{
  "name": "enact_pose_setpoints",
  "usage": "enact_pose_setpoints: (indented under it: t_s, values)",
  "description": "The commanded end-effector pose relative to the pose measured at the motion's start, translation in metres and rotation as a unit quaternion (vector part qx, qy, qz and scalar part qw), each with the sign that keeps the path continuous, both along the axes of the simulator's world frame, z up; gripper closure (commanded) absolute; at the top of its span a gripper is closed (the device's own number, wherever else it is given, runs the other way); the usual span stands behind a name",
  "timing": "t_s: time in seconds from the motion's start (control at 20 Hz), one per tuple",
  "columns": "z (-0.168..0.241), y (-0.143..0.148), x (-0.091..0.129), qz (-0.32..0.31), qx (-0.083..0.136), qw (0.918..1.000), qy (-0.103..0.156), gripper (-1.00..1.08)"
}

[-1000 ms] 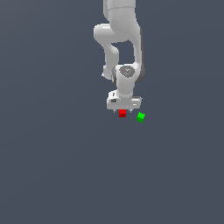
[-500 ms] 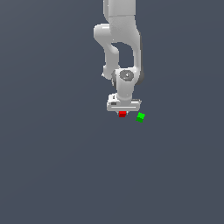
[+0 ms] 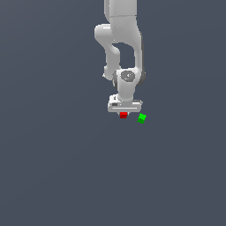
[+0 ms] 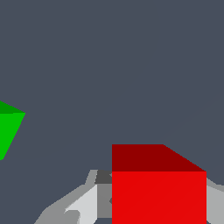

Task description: Stack the red cube on top of the green cube.

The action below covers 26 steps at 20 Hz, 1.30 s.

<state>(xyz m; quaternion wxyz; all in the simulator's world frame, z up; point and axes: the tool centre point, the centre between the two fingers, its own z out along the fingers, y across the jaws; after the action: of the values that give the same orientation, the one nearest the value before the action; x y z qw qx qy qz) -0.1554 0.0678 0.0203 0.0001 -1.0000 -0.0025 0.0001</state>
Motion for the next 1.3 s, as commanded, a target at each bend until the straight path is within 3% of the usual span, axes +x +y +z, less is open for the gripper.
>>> enact_pose_setpoints:
  t_s: [0.0, 1.25]
  values:
    - [0.001, 0.0, 0.0, 0.0, 0.0, 1.0, 0.0, 1.08]
    - [0.099, 0.0, 0.0, 0.0, 0.0, 1.0, 0.0, 1.08]
